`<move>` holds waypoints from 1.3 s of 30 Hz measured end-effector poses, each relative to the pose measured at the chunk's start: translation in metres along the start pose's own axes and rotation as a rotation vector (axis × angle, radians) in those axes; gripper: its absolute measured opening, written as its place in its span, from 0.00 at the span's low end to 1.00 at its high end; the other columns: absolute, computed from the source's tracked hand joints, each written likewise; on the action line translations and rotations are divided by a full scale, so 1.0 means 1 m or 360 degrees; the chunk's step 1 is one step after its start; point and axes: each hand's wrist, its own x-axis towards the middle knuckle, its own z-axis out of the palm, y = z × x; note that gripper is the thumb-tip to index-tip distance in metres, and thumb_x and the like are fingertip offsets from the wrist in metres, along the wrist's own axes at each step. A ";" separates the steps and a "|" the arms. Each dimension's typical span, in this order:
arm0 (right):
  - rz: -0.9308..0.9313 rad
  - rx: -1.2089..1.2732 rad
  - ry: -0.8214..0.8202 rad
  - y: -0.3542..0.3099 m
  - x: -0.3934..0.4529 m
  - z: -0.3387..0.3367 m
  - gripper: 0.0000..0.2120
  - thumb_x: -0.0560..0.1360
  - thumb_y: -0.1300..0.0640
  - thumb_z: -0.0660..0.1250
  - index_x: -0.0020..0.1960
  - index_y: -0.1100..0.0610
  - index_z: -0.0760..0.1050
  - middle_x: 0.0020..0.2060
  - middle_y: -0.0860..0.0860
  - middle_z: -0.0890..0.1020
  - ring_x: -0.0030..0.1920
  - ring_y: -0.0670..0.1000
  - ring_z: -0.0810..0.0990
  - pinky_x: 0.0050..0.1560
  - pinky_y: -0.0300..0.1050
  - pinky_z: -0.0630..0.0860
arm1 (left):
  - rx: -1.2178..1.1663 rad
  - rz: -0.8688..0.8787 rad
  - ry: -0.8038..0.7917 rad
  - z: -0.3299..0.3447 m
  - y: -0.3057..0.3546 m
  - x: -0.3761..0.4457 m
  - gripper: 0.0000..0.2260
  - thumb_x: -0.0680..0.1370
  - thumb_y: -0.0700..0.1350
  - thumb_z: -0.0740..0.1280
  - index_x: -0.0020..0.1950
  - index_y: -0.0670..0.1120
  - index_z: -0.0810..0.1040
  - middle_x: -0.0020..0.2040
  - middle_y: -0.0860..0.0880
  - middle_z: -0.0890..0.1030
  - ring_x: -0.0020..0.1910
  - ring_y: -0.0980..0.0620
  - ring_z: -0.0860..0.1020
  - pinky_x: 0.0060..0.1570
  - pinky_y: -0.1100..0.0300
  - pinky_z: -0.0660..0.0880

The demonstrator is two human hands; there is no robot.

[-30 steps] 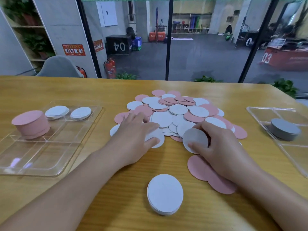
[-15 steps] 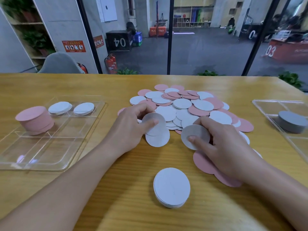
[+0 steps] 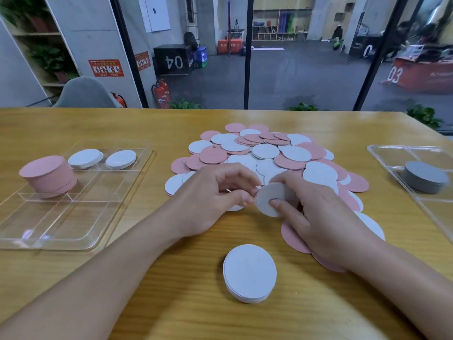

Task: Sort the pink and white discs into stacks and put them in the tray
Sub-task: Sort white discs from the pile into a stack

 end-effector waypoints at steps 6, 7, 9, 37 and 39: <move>-0.0047 -0.0154 -0.0021 -0.003 0.000 -0.001 0.05 0.84 0.44 0.66 0.54 0.42 0.70 0.40 0.37 0.80 0.45 0.44 0.77 0.36 0.38 0.67 | 0.0607 -0.0076 0.0326 -0.025 -0.010 0.004 0.07 0.81 0.51 0.77 0.58 0.57 0.87 0.50 0.57 0.85 0.49 0.58 0.81 0.49 0.64 0.75; -0.0054 -0.0172 -0.0026 -0.004 0.000 -0.001 0.05 0.84 0.44 0.65 0.54 0.42 0.70 0.37 0.40 0.80 0.45 0.44 0.76 0.36 0.38 0.67 | 0.0788 -0.0158 0.0260 -0.028 -0.013 0.004 0.11 0.79 0.56 0.78 0.62 0.60 0.86 0.53 0.59 0.82 0.51 0.61 0.78 0.49 0.64 0.73; -0.0036 -0.0187 -0.0065 -0.006 -0.001 0.000 0.05 0.84 0.44 0.64 0.54 0.42 0.69 0.33 0.41 0.78 0.43 0.43 0.75 0.36 0.39 0.65 | 0.1035 -0.0298 0.0083 -0.030 -0.016 0.003 0.22 0.76 0.65 0.78 0.69 0.65 0.81 0.56 0.63 0.76 0.57 0.65 0.73 0.54 0.61 0.73; 0.0025 0.0118 -0.0014 0.001 -0.001 0.004 0.06 0.86 0.46 0.65 0.59 0.42 0.68 0.37 0.37 0.81 0.43 0.44 0.78 0.39 0.39 0.70 | 0.0108 0.0006 0.0052 -0.008 -0.012 0.004 0.03 0.84 0.40 0.74 0.51 0.46 0.85 0.43 0.51 0.85 0.41 0.48 0.84 0.48 0.52 0.84; -0.0019 0.0046 -0.0087 0.000 -0.001 0.006 0.05 0.86 0.46 0.64 0.59 0.43 0.69 0.39 0.34 0.80 0.43 0.44 0.77 0.39 0.40 0.68 | 0.0053 -0.0002 -0.0007 -0.002 -0.012 0.004 0.04 0.85 0.39 0.72 0.53 0.46 0.86 0.43 0.48 0.86 0.43 0.45 0.85 0.53 0.46 0.85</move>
